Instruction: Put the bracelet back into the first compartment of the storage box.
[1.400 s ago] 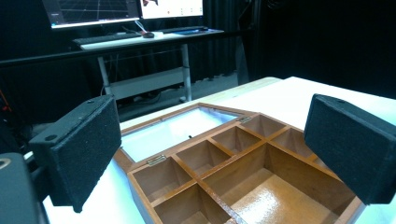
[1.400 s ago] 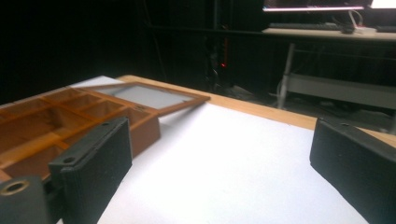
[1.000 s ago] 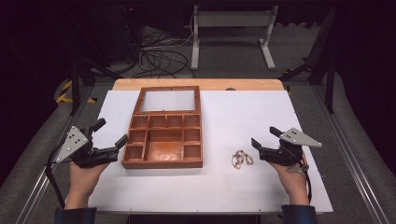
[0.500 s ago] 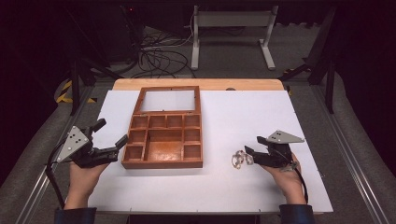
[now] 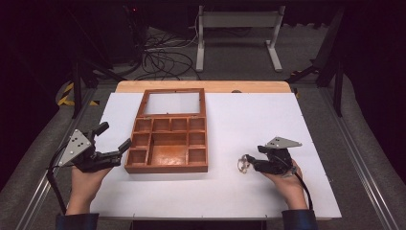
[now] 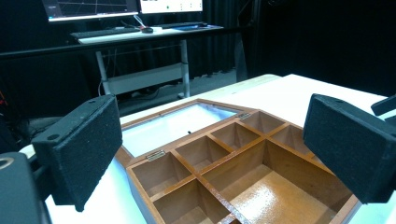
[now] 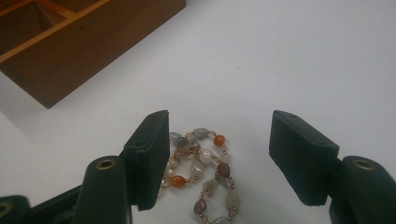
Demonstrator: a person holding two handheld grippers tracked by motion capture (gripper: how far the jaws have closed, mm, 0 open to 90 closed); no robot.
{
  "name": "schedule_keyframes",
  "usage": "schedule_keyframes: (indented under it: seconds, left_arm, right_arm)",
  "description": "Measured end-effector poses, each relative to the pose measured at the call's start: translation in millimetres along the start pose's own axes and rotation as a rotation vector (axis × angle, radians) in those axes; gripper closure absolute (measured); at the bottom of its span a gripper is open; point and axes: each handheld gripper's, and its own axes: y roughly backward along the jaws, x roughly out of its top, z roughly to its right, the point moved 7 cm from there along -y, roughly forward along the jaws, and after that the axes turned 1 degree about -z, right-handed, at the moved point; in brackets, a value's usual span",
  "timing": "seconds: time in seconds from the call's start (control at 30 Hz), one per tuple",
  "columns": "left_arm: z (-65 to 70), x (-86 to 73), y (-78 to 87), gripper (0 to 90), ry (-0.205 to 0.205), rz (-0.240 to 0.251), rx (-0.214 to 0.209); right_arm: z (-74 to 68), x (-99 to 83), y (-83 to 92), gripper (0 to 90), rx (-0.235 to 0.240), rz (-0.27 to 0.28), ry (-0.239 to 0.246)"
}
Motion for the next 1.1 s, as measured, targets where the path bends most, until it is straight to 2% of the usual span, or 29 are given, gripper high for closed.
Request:
schedule_keyframes:
  seconds: [0.17, 0.47, 0.63, 0.77, 0.83, 0.97, 1.1]
  left_arm:
    - [0.4, -0.2, -0.4, 5.6, -0.001, -0.001, -0.002]
    - [0.3, -0.3, -0.3, 5.7, 0.0, -0.002, -0.003]
    - [0.3, -0.5, -0.4, 5.7, -0.003, -0.003, -0.002]
    - [0.3, -0.4, -0.4, 5.8, -0.002, -0.003, -0.002]
    - [0.7, -0.6, -0.6, 5.8, -0.001, -0.004, -0.004]
    - [1.3, -0.6, -1.2, 5.8, -0.002, -0.004, -0.007]
    - [2.3, -0.6, -1.4, 5.9, -0.003, -0.006, -0.011]
  right_arm:
    - [-5.4, -5.4, -8.7, 37.9, -0.005, -0.042, 0.002]
    - [-11.8, -9.8, -15.8, 35.8, -0.001, -0.079, 0.008]
    - [-12.5, -13.3, -19.9, 35.6, -0.028, -0.112, 0.025]
    - [-16.4, -14.9, -23.8, 37.3, -0.022, -0.133, 0.02]
    - [-18.9, -15.0, -25.5, 37.4, -0.035, -0.148, 0.024]
    - [-18.5, -14.4, -25.8, 41.7, -0.057, -0.158, 0.019]
    - [-19.8, -13.9, -24.8, 54.0, -0.062, -0.164, 0.009]
